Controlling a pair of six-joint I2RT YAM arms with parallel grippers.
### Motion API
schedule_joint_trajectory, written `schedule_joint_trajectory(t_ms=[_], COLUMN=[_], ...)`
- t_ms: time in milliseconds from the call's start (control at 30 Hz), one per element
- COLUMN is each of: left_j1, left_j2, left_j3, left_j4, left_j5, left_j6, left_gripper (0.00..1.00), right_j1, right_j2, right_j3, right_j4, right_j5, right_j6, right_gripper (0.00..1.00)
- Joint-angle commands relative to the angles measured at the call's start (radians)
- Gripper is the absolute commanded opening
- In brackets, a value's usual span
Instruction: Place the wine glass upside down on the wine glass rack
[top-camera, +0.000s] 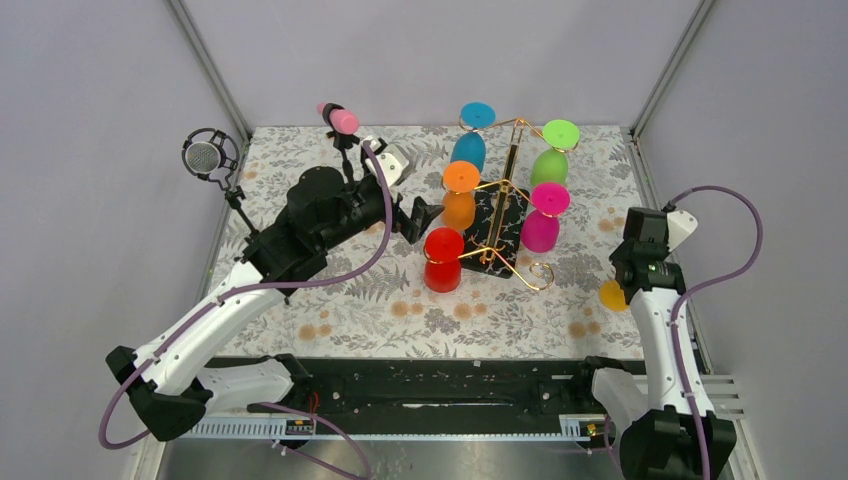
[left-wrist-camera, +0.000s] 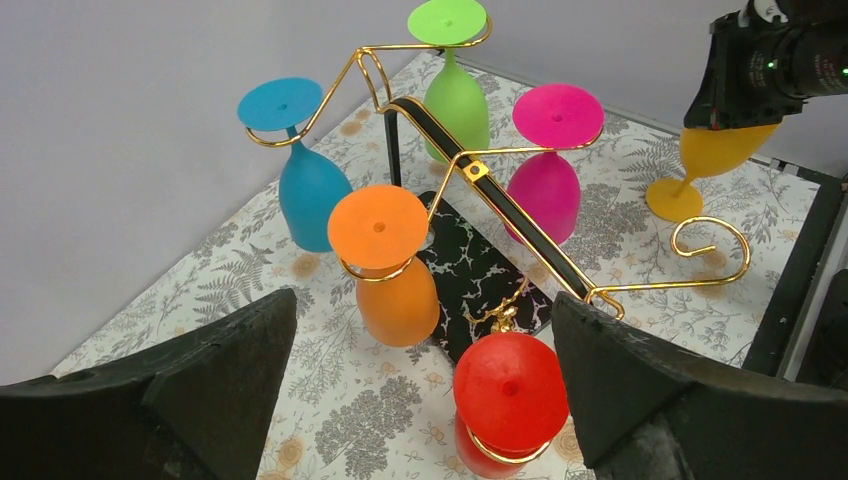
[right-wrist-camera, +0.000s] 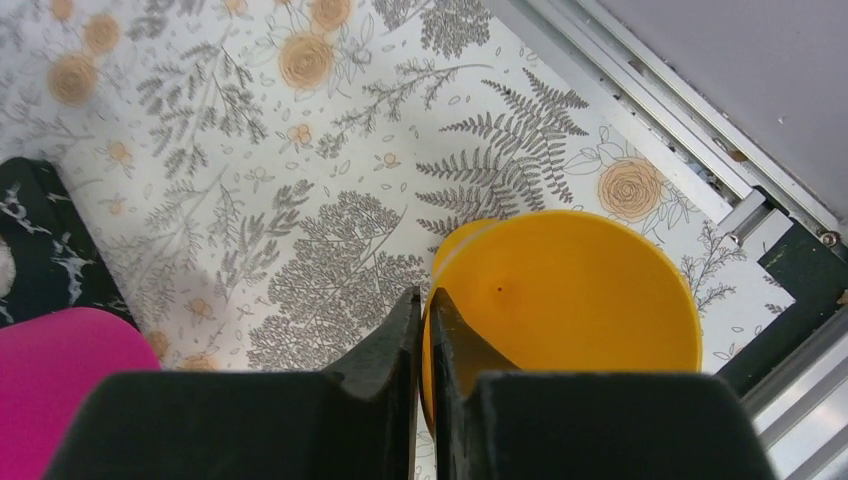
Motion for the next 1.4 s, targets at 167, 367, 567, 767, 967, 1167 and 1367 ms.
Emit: schedule_joint_trajectory(t_ms=[167,367,567,767,967,1167,1367], left_j1=[0.002,0.002,0.002,0.002,0.003,0.002,-0.01], left_j2=[-0.043,-0.148,-0.186,-0.216,-0.203,-0.154,-0.132], left_j3=[0.023,-0.051,-0.076,-0.132,-0.164,-0.152,-0.14], left_j4=[0.056,0.102,0.139,0.3,0.385,0.459,0.46], left_j5=[-0.019,-0.038,-0.046,-0.044,-0.027,-0.001,0.006], left_j6=[0.031,0.037,0.052,0.085,0.129,0.155,0.176], left_gripper=[0.99,0.99,0.99,0.99,0.99,0.99,0.99], right_j1=[0.006,0.006,0.006,0.006,0.028,0.315,0.569], right_j2=[-0.232,-0.442,-0.592,-0.53,-0.38,-0.377,-0.293], right_j3=[-0.04,-0.092,-0.143,-0.158,-0.074,-0.009,0.019], right_j4=[0.15,0.345,0.67,1.022,1.208,1.07,1.042], right_j5=[0.13,0.143,0.036,-0.364,-0.728,-0.598,-0.497], right_j6=[0.015,0.048,0.135,0.415,0.679,0.434,0.309], right_gripper=[0.0,0.0,0.0,0.0,0.0,0.0,0.0])
